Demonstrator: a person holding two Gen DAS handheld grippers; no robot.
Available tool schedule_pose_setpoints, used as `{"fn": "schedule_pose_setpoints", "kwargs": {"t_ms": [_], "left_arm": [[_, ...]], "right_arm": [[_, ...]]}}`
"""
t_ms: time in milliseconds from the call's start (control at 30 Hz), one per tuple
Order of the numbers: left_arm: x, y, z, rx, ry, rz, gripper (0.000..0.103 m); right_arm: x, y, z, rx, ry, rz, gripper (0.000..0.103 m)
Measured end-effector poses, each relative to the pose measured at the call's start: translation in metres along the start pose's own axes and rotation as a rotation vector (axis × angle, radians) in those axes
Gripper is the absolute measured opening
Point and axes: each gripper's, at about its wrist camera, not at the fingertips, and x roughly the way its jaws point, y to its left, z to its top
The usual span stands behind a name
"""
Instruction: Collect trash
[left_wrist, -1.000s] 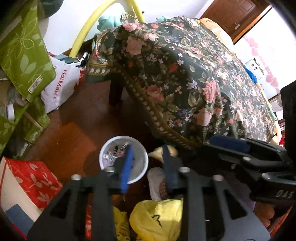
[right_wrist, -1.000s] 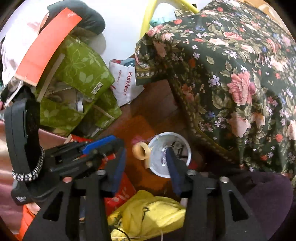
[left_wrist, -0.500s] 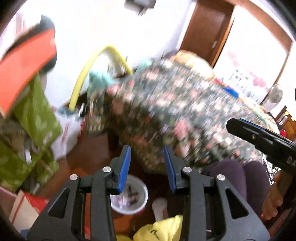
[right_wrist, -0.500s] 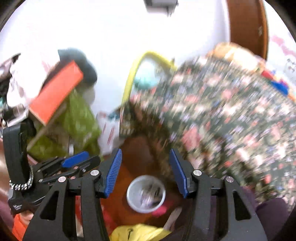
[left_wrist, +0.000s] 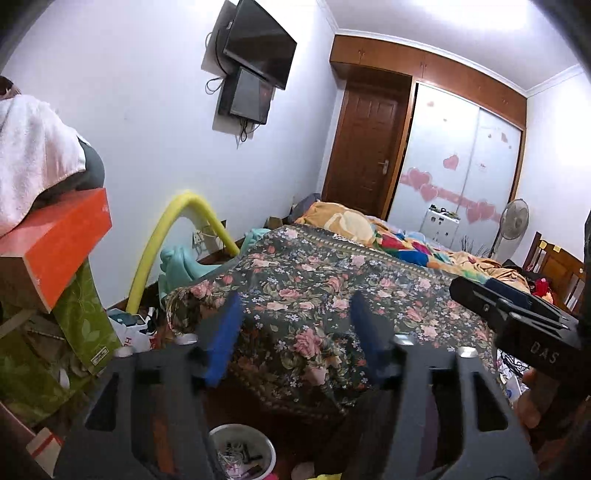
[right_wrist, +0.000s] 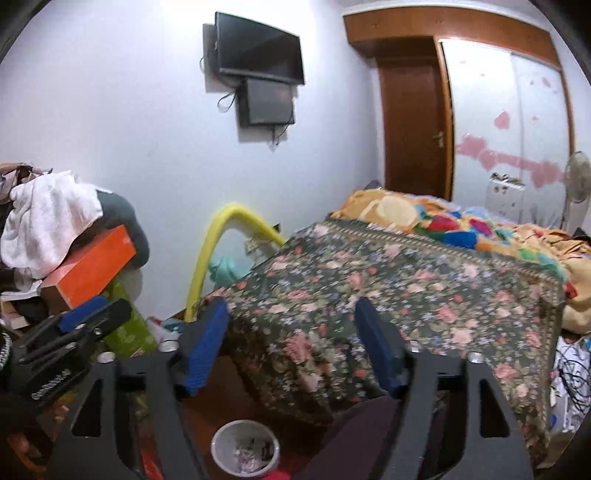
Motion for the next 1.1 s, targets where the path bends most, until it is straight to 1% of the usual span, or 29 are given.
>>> {"fn": "schedule_pose_setpoints", "kwargs": {"t_ms": [33, 67, 167, 233, 333, 500, 667, 1100], "left_arm": [[-0.003, 0.0, -0.001, 0.001, -0.001, 0.007, 0.084], [-0.006, -0.002, -0.002, 0.004, -0.011, 0.019, 0.091], [-0.009, -0.004, -0.007, 0.027, -0.01, 0.037, 0.093], [-0.008, -0.003, -0.008, 0.032, 0.011, 0.035, 0.093], [-0.007, -0.002, -0.009, 0.024, 0.02, 0.033, 0.093], [-0.007, 0.0, -0.01, -0.002, 0.025, 0.027, 0.093], [-0.007, 0.001, -0.01, -0.005, 0.027, 0.029, 0.093], [-0.007, -0.009, -0.013, 0.021, 0.029, 0.025, 0.093]], "right_arm": [[-0.002, -0.003, -0.001, 0.006, -0.004, -0.003, 0.093], [-0.004, -0.003, -0.002, 0.014, -0.008, -0.004, 0.103], [-0.009, -0.006, -0.004, 0.026, -0.018, -0.001, 0.103], [-0.008, -0.006, -0.005, 0.014, -0.004, -0.009, 0.103], [-0.005, -0.006, -0.007, 0.015, 0.02, -0.002, 0.103], [-0.004, -0.006, -0.01, 0.016, 0.027, 0.004, 0.103], [-0.005, -0.007, -0.01, 0.018, 0.028, 0.012, 0.103], [-0.008, -0.011, -0.012, 0.023, 0.034, 0.017, 0.103]]}}
